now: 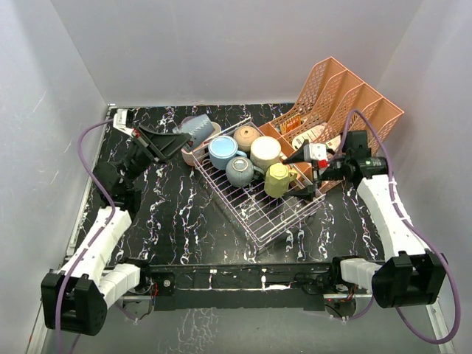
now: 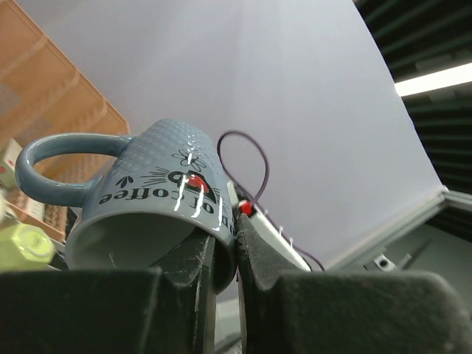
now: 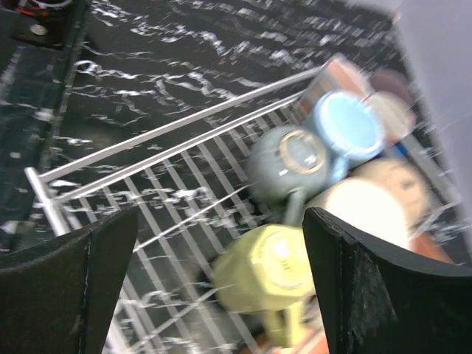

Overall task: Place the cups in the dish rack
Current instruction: Turn the cup upside down in the dish rack.

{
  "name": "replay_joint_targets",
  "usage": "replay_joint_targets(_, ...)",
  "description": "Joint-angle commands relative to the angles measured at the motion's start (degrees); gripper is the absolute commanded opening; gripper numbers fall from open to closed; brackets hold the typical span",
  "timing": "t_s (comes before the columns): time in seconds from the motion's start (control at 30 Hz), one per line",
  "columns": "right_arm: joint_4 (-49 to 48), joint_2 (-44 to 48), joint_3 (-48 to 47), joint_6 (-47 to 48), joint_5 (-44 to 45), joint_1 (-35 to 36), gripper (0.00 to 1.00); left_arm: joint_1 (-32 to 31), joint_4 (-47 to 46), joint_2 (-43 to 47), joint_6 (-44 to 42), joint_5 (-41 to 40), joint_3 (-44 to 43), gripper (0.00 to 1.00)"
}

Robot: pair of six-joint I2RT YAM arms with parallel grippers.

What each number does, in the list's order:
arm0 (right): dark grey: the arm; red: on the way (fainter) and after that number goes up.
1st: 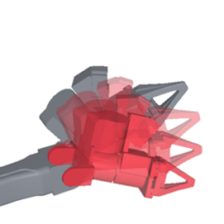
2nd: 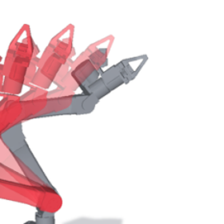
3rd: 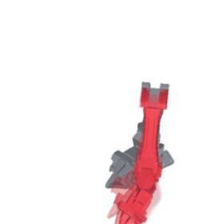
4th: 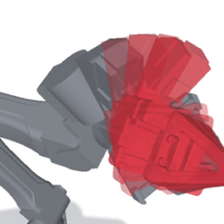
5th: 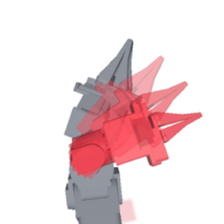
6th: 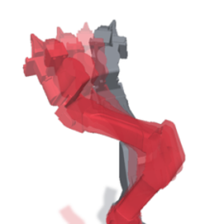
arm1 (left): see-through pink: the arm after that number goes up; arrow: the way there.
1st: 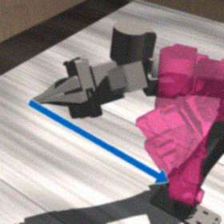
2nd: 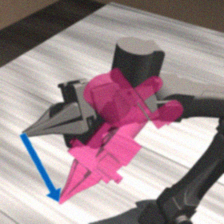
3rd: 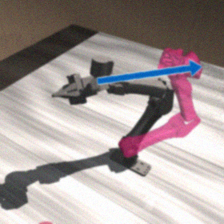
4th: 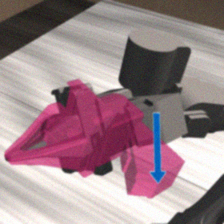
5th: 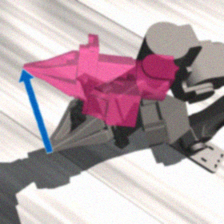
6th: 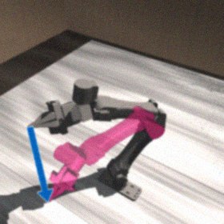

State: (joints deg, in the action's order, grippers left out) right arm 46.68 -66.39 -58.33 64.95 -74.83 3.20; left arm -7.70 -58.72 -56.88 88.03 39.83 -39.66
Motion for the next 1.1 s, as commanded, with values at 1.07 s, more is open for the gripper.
replay_joint_targets(1.07, -29.05, 11.62, -9.71, -0.82, 2.67, 11.61, 1.0, -32.56, -44.11, -17.29, 20.81, 0.6, -12.37, 0.0)
